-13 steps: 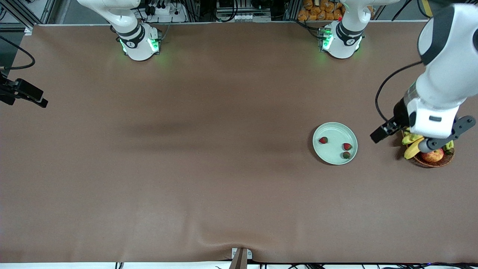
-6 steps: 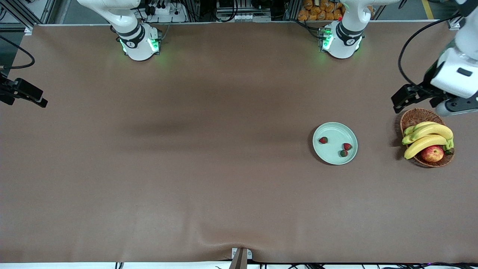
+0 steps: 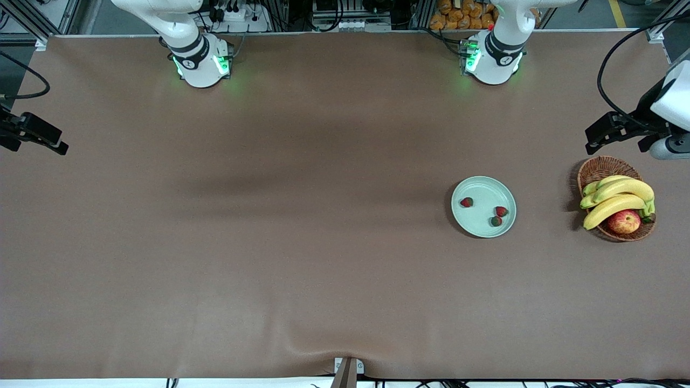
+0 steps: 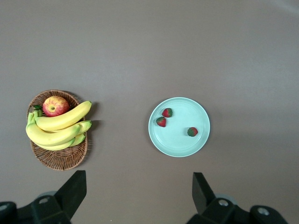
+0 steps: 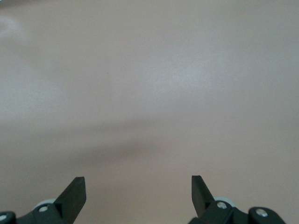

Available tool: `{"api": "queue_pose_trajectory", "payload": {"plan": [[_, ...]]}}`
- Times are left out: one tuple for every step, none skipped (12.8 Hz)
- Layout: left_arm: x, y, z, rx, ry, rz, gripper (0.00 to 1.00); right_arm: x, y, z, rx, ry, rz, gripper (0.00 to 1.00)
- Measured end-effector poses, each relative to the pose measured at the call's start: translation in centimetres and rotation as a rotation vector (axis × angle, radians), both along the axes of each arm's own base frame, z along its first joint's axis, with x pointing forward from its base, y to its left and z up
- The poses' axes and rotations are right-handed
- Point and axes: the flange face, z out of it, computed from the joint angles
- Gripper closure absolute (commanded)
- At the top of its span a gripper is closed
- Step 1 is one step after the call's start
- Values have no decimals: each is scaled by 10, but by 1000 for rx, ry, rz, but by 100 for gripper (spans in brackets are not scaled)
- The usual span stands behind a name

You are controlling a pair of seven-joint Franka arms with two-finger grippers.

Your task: Collect all strawberries into plate

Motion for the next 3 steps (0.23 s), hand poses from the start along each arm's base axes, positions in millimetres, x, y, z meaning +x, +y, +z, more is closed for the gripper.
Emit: {"api": "queue_pose_trajectory", "payload": {"plan": [[-3, -5, -1, -10, 17, -7, 0, 0, 0, 0, 0, 0, 0, 0], [-6, -8, -2, -22, 36, -10, 0, 0, 0, 0, 0, 0, 1, 0], [-8, -8, -3, -27, 49, -10, 0, 0, 1, 0, 0, 1, 1, 0]]}}
